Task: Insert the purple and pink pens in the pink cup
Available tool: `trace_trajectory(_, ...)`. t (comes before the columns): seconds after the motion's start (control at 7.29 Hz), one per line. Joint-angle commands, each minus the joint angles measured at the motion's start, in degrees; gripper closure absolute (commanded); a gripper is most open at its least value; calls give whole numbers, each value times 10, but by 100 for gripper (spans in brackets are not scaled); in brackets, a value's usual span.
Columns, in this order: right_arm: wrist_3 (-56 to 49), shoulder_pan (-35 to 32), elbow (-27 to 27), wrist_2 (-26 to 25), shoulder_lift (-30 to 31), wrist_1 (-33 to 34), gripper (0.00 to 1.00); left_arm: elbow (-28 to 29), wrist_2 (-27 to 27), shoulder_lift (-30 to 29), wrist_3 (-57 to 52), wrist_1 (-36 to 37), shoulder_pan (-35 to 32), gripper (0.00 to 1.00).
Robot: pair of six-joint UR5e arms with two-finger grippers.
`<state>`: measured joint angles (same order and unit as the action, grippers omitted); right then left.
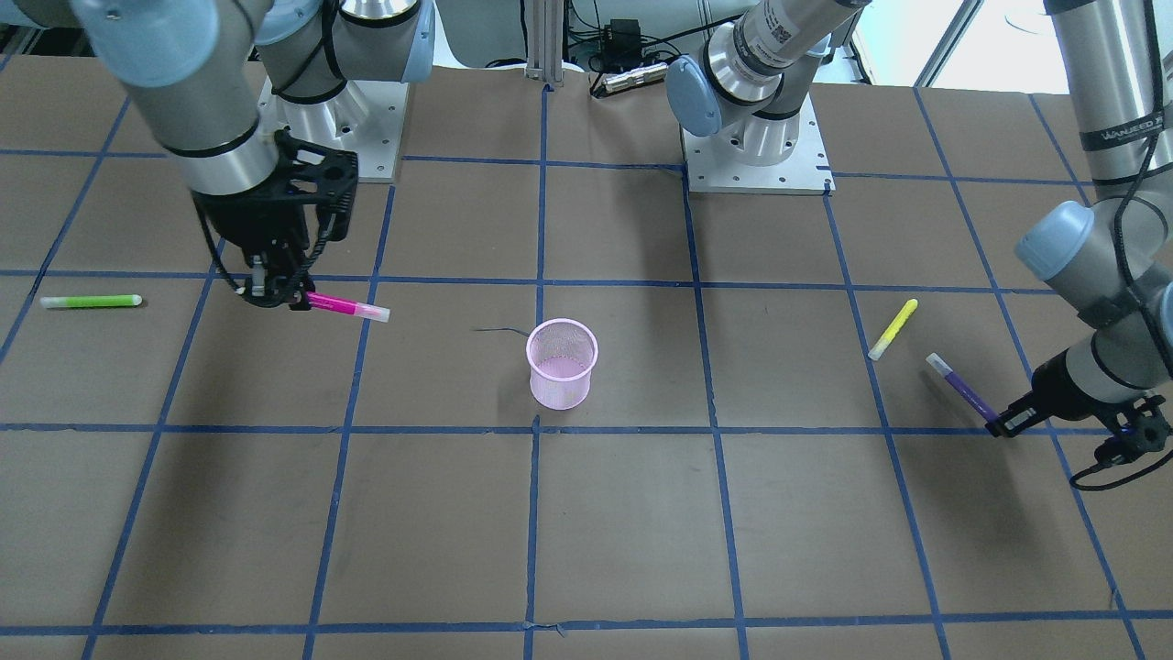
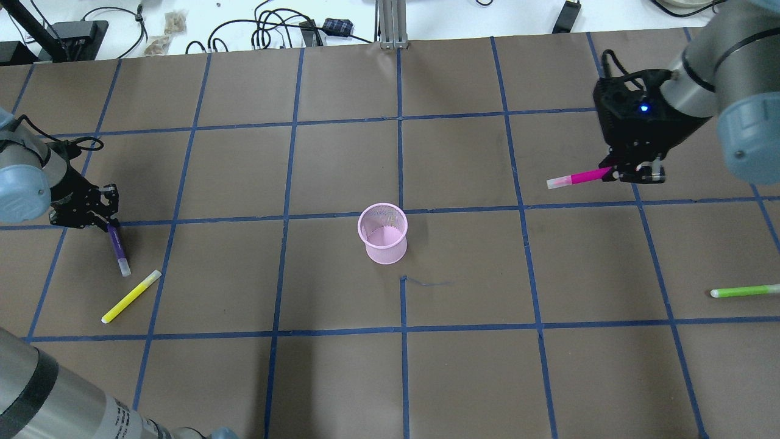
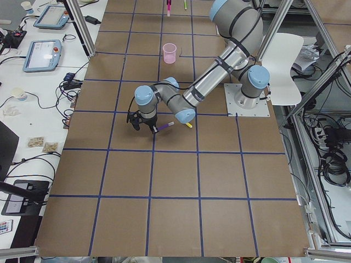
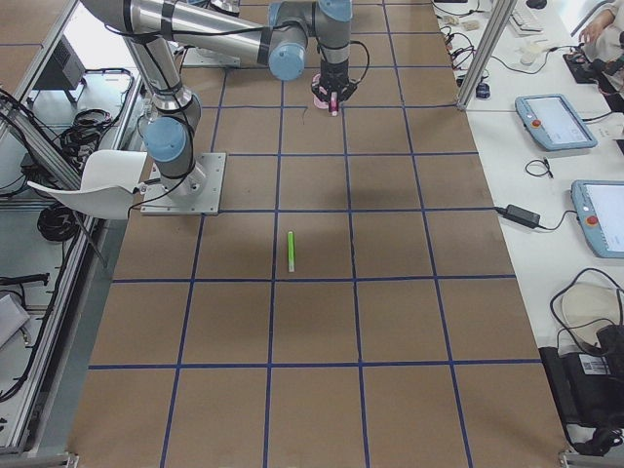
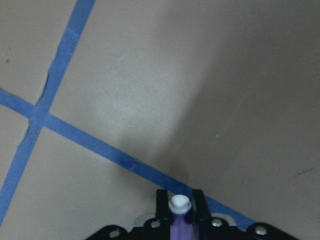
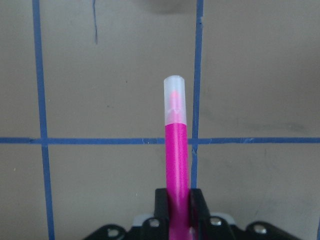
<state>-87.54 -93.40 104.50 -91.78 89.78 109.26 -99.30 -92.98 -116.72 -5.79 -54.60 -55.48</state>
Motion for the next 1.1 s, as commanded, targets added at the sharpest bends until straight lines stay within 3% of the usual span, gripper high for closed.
trace_trajectory(0.0, 123, -101, -30, -31, -38, 25, 91, 29, -1, 24, -3, -23, -3, 100)
trace_trajectory(0.41, 245, -207, -83, -103, -128, 22, 92, 81, -8, 54, -3, -53, -46, 100)
trace_trajectory(0.82, 292, -266, -102, -125, -184, 35, 91, 72, -16, 71, -2, -60, -62, 100)
trace_trajectory(0.96, 297, -276, -103, -139, -203, 34, 84, 71, -14, 72, -2, -60, -62, 100)
